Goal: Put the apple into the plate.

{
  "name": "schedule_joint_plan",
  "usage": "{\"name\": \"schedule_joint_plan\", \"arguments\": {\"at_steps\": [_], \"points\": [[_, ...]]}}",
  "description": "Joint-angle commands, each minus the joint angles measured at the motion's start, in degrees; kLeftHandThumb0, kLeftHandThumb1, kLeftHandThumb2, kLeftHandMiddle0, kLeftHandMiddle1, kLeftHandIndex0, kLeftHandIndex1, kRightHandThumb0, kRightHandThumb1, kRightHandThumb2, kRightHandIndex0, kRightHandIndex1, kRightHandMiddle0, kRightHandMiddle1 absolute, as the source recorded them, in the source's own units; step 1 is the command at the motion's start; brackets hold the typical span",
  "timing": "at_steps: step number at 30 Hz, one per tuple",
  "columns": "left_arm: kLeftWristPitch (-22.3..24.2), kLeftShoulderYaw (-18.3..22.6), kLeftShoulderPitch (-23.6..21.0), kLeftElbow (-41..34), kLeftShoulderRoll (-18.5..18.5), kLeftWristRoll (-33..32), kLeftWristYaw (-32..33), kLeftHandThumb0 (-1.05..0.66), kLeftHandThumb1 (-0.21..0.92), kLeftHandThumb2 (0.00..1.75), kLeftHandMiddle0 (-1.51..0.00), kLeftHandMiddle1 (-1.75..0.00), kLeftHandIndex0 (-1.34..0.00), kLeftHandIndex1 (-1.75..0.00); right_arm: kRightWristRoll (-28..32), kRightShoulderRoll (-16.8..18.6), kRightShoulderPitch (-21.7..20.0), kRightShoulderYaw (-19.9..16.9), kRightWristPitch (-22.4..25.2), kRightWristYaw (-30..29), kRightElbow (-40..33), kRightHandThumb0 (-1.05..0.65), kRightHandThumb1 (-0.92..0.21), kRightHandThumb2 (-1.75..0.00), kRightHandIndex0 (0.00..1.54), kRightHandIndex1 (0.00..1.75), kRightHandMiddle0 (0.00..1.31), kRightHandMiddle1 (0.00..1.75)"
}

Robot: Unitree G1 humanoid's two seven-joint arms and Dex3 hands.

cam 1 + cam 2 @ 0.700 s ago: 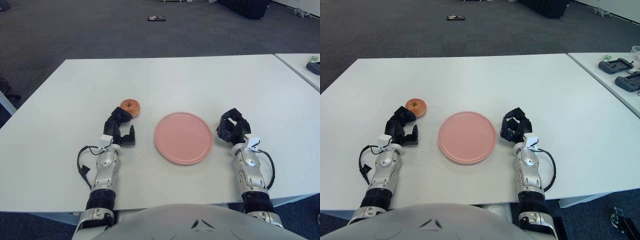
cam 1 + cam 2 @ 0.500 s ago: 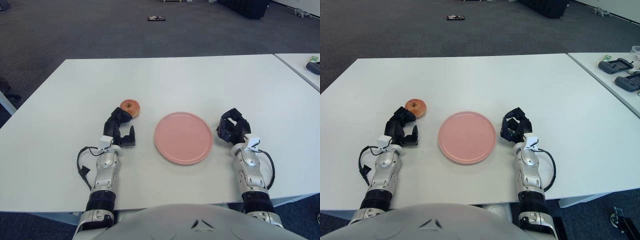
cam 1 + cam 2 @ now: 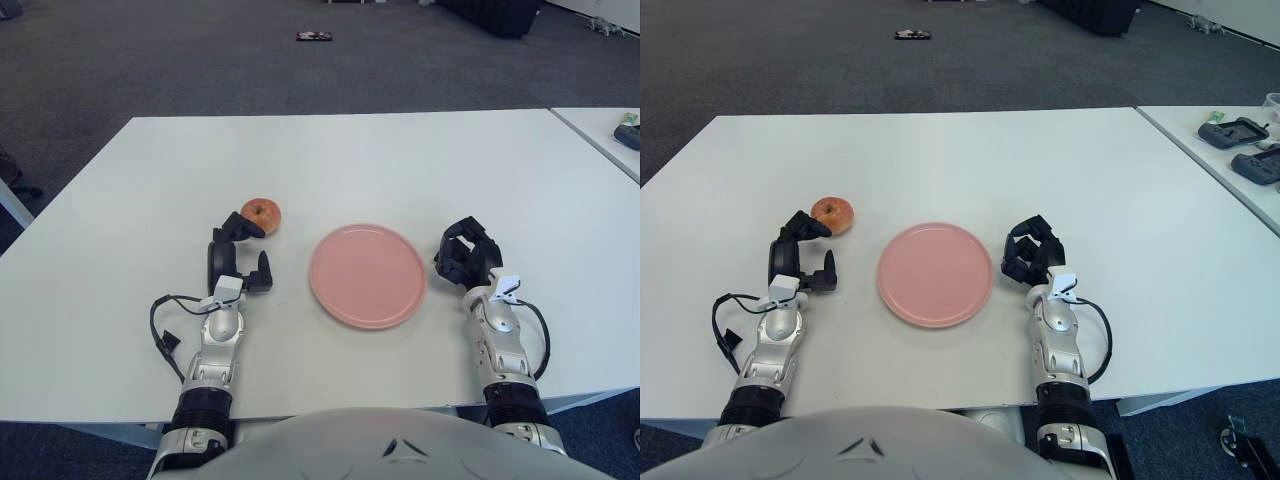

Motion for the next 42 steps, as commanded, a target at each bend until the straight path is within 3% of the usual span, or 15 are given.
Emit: {"name": "schedule_joint_plan", "arguments": {"at_steps": [1,2,3,4,5,7,9,11,12,17,19,24,28,34,42], "points": [[2.73,-1.52,-0.95,-4.88,2.45,6.88,2.90,-0.01,0.21,1.45,-0.71,-1.73,-0.44,-1.75,0.45,0.60,1.71,-0.16,2.32,0.17,2.64,-0.44,-0.44,-1.17,0.71,1.70,0.51,1.75],[3.77,-1.92,-1.12,-5.82,3.11,8.63,3.16,-0.01,0.34,1.29,-0.62,-1.72,-0.36,-1.75,0.45,0.63,1.70,-0.16,2.25,0.15,2.70,-0.44,-0.44,-1.17,0.71,1.70,0.51,1.75],[4.56,-2.25,-1.18,-6.49,3.57,9.80,3.39,-0.13,0.55,1.02,-0.45,-1.66,-0.30,-1.75,0.44,0.65,1.69,-0.17,2.20,0.14,2.74,-0.44,-0.44,-1.17,0.71,1.70,0.51,1.75],[5.07,-2.55,-1.16,-6.89,4.09,10.70,3.59,-0.21,0.68,0.84,-0.34,-1.62,-0.26,-1.75,0.42,0.68,1.71,-0.16,2.18,0.11,2.71,-0.44,-0.44,-1.17,0.71,1.70,0.51,1.75],[5.30,-2.80,-1.31,-6.85,4.91,11.37,3.61,-0.24,0.73,0.78,-0.28,-1.58,-0.24,-1.75,0.37,0.70,1.73,-0.14,2.21,0.04,2.67,-0.44,-0.44,-1.17,0.71,1.70,0.51,1.75],[5.59,-2.98,-1.77,-6.33,6.17,11.71,3.55,-0.50,0.67,0.88,-0.12,-1.28,-0.10,-1.48,0.23,0.70,1.77,-0.09,2.26,-0.07,2.60,-0.44,-0.45,-1.16,0.71,1.69,0.51,1.75],[5.32,-2.92,-2.97,-4.51,7.42,11.67,4.18,-0.59,0.60,0.93,-0.06,-1.12,-0.05,-1.31,0.11,0.61,1.79,0.00,2.33,-0.04,2.57,-0.44,-0.45,-1.16,0.71,1.69,0.51,1.75],[4.79,-3.00,-4.07,-2.67,8.36,11.63,5.15,-0.66,0.51,0.96,-0.02,-0.90,-0.02,-1.08,0.08,0.53,1.80,0.05,2.38,0.04,2.56,-0.44,-0.45,-1.16,0.71,1.69,0.51,1.75],[4.40,-3.20,-4.74,-1.82,8.79,12.10,6.13,-0.67,0.50,0.97,-0.02,-0.87,-0.02,-1.05,0.11,0.44,1.78,0.06,2.39,0.17,2.61,-0.44,-0.45,-1.16,0.71,1.69,0.51,1.75],[2.73,-5.06,-7.36,1.27,10.90,15.47,11.84,-0.74,0.41,0.98,0.00,-0.38,0.00,-0.53,0.48,0.31,1.68,-0.06,2.27,0.68,2.90,-0.44,-0.45,-1.16,0.71,1.69,0.50,1.75],[2.82,-6.01,-8.59,2.41,11.68,16.76,13.37,-0.81,0.40,0.99,0.00,-0.16,0.00,-0.22,0.70,0.36,1.66,-0.19,2.31,0.77,2.97,-0.44,-0.45,-1.16,0.71,1.69,0.50,1.75],[4.31,-8.15,-11.33,4.40,13.05,18.37,14.20,-0.96,0.43,0.91,0.00,-0.03,0.00,-0.04,0.77,0.49,1.67,-0.38,2.41,0.70,2.97,-0.43,-0.46,-1.15,0.70,1.68,0.50,1.75],[5.16,-9.80,-13.20,6.31,14.62,19.76,14.07,-1.03,0.50,0.81,0.00,0.00,0.00,-0.01,0.50,0.50,1.72,-0.35,2.57,0.44,2.81,-0.43,-0.46,-1.14,0.71,1.68,0.49,1.75],[5.81,-13.95,-19.33,15.07,17.69,23.40,15.69,-1.05,0.59,0.72,0.00,0.00,0.00,0.00,0.20,0.38,1.80,-0.24,2.51,0.32,2.56,-0.43,-0.46,-1.15,0.71,1.69,0.50,1.75],[8.04,-18.42,-21.38,16.63,20.24,23.43,8.57,-1.05,0.63,0.67,0.00,0.00,0.00,0.00,0.10,0.29,1.73,-0.23,2.76,0.27,2.50,-0.44,-0.44,-1.17,0.73,1.68,0.51,1.75]]}}
